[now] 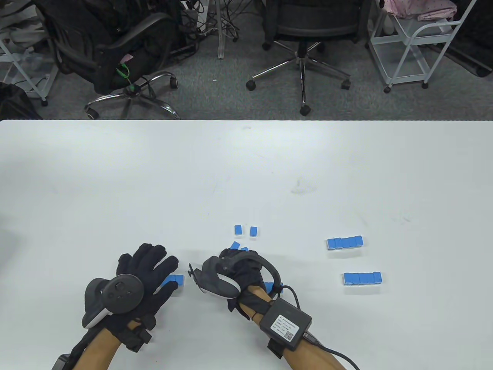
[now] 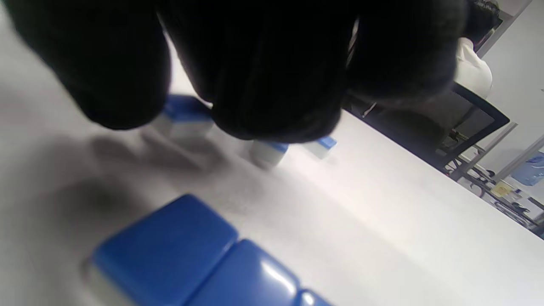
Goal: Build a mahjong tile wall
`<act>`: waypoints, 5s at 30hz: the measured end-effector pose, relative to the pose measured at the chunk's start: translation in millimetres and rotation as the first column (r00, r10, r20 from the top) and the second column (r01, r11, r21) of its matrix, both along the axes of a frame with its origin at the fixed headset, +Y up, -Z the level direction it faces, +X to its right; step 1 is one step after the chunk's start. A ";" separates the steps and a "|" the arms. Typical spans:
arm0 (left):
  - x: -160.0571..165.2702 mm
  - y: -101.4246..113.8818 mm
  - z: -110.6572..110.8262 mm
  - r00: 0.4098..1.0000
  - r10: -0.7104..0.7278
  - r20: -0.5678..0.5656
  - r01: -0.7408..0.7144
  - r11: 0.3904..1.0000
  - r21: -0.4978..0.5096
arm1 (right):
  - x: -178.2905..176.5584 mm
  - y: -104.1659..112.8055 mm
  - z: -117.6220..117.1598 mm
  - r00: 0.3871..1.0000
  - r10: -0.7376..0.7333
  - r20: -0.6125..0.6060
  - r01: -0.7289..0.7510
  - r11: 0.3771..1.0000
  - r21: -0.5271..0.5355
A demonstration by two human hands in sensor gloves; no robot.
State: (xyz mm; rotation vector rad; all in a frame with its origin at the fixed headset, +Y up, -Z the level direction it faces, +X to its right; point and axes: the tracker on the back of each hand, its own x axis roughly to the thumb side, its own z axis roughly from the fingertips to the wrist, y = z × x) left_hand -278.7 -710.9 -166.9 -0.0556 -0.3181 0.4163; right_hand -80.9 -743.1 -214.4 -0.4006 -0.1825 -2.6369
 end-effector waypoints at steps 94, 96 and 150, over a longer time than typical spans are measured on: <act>5.4 -1.2 -6.1 0.999 -0.018 0.029 0.018 1.000 0.018 | 124.8 12.1 -3.7 0.947 -0.301 0.116 0.318 0.931 -0.179; 5.2 -1.7 -5.9 1.000 -0.016 0.024 0.016 1.000 0.014 | 125.5 8.0 7.2 0.939 -0.336 0.076 0.345 0.924 -0.163; -2.7 -0.5 0.0 1.000 -0.004 -0.014 0.004 1.000 0.010 | 25.0 26.9 -41.8 0.996 -0.040 0.085 0.041 0.999 -0.014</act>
